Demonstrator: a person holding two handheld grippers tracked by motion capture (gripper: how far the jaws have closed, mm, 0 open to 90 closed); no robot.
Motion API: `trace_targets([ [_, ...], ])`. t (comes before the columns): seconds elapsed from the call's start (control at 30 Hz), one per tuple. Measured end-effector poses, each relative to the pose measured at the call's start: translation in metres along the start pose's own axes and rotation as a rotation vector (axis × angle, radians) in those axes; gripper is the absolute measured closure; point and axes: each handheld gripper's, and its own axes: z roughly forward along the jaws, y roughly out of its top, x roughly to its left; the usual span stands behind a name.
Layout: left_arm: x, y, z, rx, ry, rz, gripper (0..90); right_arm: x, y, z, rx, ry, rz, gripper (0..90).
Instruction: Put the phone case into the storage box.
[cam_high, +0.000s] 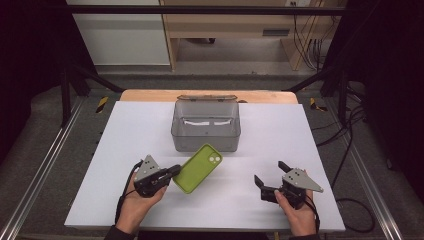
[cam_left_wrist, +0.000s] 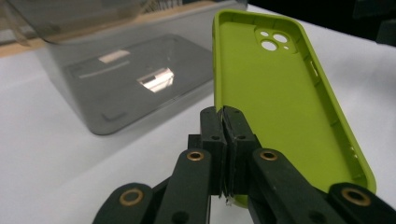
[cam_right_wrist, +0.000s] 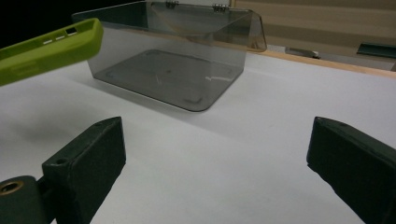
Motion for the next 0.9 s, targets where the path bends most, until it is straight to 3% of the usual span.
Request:
trace_targets([
  [0.1, 0.003, 0.001, -0.004, -0.036, 0.014, -0.006, 88.3, 0.001, 0.000, 0.001, 0.000, 0.002, -0.004, 5.0],
  [0.13, 0.007, 0.001, -0.008, -0.081, 0.021, -0.018, 88.3, 0.003, 0.001, 0.002, 0.001, 0.007, -0.012, 5.0],
  [0.23, 0.011, -0.001, -0.010, -0.122, 0.036, -0.053, 88.2, 0.007, 0.003, 0.003, 0.000, 0.014, -0.027, 4.9],
  [0.47, 0.014, 0.000, -0.020, -0.191, 0.084, -0.077, 88.3, 0.016, 0.020, 0.009, -0.013, 0.055, 0.007, 4.9],
  [0.63, 0.017, -0.001, -0.023, -0.209, 0.094, -0.102, 88.2, 0.033, 0.033, 0.020, -0.010, 0.104, 0.013, 4.8],
  [0.77, 0.019, -0.003, -0.025, -0.211, 0.078, -0.113, 88.3, 0.045, 0.041, 0.029, -0.002, 0.126, 0.006, 5.2],
  [0.9, 0.021, -0.001, -0.027, -0.245, 0.097, -0.132, 88.2, 0.060, 0.061, 0.043, -0.058, 0.186, 0.052, 5.6],
])
